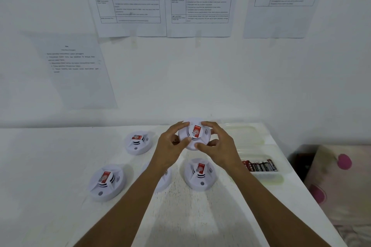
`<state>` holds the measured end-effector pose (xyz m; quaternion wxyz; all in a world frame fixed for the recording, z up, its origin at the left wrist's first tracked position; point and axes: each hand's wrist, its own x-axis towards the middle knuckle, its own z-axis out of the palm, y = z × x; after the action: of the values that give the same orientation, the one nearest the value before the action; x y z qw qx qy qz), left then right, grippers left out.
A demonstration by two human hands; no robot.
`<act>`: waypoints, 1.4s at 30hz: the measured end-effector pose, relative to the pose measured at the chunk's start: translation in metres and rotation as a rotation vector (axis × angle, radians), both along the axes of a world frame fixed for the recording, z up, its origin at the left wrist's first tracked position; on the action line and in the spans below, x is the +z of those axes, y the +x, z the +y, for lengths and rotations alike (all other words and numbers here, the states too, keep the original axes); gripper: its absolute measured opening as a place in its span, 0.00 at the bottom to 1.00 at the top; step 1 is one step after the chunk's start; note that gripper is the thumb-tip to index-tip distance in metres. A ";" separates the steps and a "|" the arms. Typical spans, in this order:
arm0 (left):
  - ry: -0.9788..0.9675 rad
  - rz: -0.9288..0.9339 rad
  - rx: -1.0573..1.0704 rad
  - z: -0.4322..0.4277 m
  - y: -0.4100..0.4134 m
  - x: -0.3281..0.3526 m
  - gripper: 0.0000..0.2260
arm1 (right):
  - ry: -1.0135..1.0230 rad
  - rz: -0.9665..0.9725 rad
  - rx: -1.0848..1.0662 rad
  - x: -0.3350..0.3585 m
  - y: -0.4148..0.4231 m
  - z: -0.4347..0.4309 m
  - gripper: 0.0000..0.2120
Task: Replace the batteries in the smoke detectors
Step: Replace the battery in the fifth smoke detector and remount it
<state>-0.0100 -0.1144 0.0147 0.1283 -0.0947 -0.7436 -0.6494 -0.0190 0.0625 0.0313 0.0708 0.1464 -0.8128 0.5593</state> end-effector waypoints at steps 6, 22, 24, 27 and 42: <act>0.008 -0.008 0.000 -0.002 0.001 -0.002 0.18 | 0.013 0.006 -0.007 -0.004 -0.002 -0.001 0.27; 0.036 -0.033 -0.027 -0.005 -0.002 -0.001 0.18 | -0.152 -0.109 0.126 -0.003 -0.010 0.013 0.17; 0.030 -0.033 -0.024 -0.005 -0.002 -0.002 0.17 | -0.137 -0.097 0.126 -0.004 -0.011 0.013 0.16; 0.023 -0.035 -0.020 -0.005 -0.003 -0.004 0.18 | -0.115 -0.089 0.127 -0.005 -0.013 0.013 0.16; 0.026 -0.038 -0.005 -0.002 -0.008 -0.007 0.17 | -0.129 -0.087 0.102 -0.010 -0.017 0.014 0.16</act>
<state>-0.0185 -0.1168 0.0073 0.1135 -0.0825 -0.7372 -0.6610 -0.0358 0.0764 0.0209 0.0159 0.1584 -0.7688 0.6194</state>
